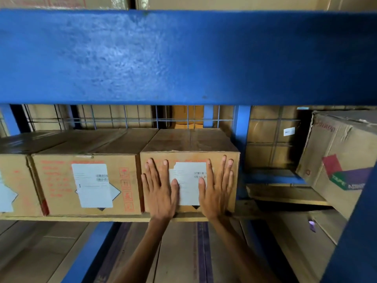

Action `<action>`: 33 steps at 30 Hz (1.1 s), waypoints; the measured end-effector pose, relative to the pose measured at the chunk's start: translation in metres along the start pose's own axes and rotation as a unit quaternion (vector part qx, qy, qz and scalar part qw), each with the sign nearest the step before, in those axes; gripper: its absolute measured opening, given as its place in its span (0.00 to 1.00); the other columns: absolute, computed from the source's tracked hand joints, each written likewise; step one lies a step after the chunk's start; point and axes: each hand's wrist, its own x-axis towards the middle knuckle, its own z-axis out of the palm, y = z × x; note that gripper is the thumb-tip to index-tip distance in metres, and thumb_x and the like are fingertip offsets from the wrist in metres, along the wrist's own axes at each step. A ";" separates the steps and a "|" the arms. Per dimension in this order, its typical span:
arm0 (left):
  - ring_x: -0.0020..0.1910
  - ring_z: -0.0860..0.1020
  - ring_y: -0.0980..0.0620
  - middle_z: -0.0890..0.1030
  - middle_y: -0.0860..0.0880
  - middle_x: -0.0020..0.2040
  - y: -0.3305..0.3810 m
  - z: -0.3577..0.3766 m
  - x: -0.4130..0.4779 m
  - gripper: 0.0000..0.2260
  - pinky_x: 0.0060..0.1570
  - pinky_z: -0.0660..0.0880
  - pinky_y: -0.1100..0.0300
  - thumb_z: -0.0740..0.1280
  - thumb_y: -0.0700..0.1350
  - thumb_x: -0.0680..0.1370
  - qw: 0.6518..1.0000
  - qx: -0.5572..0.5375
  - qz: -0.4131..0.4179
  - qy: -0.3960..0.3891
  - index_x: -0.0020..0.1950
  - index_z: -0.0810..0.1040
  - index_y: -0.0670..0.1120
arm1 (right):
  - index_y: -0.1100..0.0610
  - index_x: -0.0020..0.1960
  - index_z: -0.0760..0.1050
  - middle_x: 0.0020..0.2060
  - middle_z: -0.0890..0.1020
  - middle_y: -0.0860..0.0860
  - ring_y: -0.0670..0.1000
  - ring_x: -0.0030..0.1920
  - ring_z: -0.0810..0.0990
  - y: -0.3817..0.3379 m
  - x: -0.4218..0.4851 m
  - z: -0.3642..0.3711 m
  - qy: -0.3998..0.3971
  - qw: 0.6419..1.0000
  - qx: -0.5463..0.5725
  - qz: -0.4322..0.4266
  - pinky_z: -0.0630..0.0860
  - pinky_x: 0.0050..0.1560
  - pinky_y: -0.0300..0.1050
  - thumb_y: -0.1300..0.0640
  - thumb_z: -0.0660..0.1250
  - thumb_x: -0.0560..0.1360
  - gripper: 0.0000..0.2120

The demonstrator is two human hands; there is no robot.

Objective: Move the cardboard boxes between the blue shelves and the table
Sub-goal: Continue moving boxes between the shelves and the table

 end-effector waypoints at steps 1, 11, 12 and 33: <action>0.82 0.45 0.41 0.43 0.41 0.83 0.000 0.004 0.001 0.31 0.80 0.42 0.45 0.52 0.55 0.83 1.000 0.008 -0.002 0.002 0.83 0.50 0.45 | 0.49 0.83 0.47 0.82 0.54 0.61 0.64 0.82 0.50 0.002 0.002 0.002 0.001 1.000 -0.005 -0.002 0.44 0.81 0.58 0.44 0.51 0.84 0.30; 0.82 0.49 0.38 0.49 0.38 0.83 -0.001 0.025 0.008 0.30 0.79 0.47 0.41 0.53 0.55 0.82 0.999 0.028 0.008 0.020 0.81 0.58 0.42 | 0.49 0.83 0.48 0.82 0.53 0.60 0.63 0.82 0.50 0.006 0.007 0.012 0.010 1.000 -0.013 0.009 0.50 0.80 0.60 0.45 0.49 0.84 0.29; 0.82 0.49 0.38 0.48 0.38 0.83 -0.002 0.023 0.005 0.31 0.79 0.47 0.41 0.53 0.56 0.82 1.000 0.027 0.007 0.011 0.82 0.58 0.43 | 0.49 0.83 0.48 0.82 0.53 0.59 0.63 0.82 0.51 0.006 0.006 0.010 0.006 1.000 -0.014 0.009 0.51 0.80 0.60 0.45 0.49 0.84 0.29; 0.80 0.59 0.39 0.61 0.41 0.80 -0.016 -0.086 -0.076 0.31 0.79 0.53 0.40 0.54 0.56 0.79 0.902 -0.286 0.103 -0.306 0.80 0.63 0.44 | 0.61 0.72 0.74 0.69 0.78 0.59 0.58 0.69 0.77 -0.086 -0.111 -0.178 -0.124 0.984 0.001 0.130 0.77 0.66 0.57 0.51 0.55 0.80 0.25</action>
